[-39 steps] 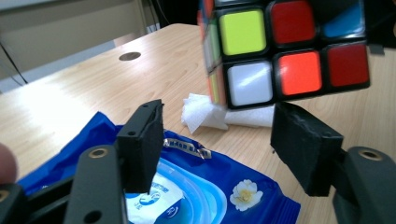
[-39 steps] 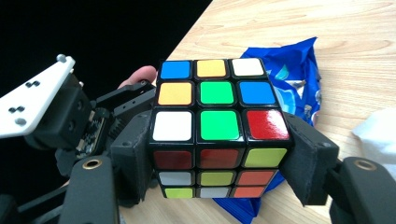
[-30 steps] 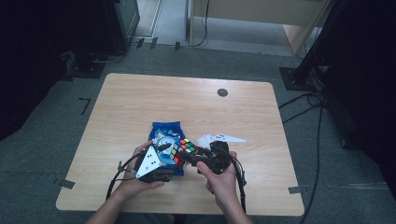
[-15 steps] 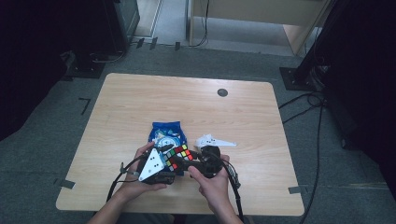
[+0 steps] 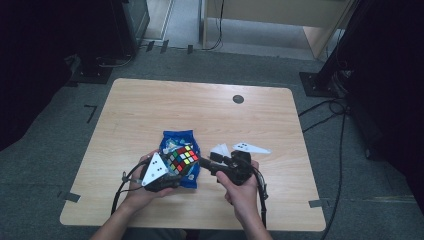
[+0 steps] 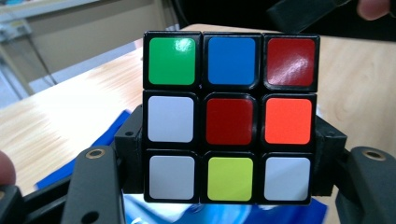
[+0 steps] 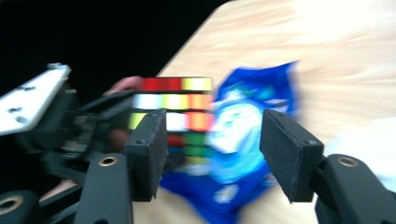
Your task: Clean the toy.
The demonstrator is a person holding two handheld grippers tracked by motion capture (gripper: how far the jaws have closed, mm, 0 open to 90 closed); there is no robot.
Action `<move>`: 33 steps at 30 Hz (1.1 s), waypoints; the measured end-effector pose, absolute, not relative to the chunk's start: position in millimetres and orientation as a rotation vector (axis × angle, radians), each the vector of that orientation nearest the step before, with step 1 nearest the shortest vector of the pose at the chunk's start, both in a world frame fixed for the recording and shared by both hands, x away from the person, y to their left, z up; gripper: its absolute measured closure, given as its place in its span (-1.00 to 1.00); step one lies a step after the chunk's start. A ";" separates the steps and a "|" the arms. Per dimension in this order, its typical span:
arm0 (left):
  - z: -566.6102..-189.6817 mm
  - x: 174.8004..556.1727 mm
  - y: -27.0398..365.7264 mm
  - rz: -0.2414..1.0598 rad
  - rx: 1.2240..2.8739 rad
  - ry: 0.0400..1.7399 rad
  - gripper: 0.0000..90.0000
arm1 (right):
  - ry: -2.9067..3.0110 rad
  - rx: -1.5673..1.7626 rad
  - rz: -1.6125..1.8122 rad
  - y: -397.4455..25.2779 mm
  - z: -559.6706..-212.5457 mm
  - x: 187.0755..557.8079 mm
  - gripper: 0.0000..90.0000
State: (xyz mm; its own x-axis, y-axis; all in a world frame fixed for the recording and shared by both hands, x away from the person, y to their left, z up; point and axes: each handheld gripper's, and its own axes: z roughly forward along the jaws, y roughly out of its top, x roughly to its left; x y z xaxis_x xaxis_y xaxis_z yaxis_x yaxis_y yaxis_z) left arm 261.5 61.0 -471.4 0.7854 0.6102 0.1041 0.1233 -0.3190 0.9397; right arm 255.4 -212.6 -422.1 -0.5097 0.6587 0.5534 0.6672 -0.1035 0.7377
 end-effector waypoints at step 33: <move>-478.8 259.3 52.7 0.510 1.888 0.533 -0.25 | -2.310 -1.671 -1.737 -232.0 -480.6 274.6 1.00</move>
State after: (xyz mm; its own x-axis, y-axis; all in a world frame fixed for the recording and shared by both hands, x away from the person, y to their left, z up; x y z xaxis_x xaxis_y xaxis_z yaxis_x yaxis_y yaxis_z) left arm 259.3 52.7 -478.8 0.8091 0.5788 0.1016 0.1268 -0.3408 0.9315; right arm 274.6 -232.0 -480.6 -0.4843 0.7880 0.3802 0.5842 -0.0323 0.8110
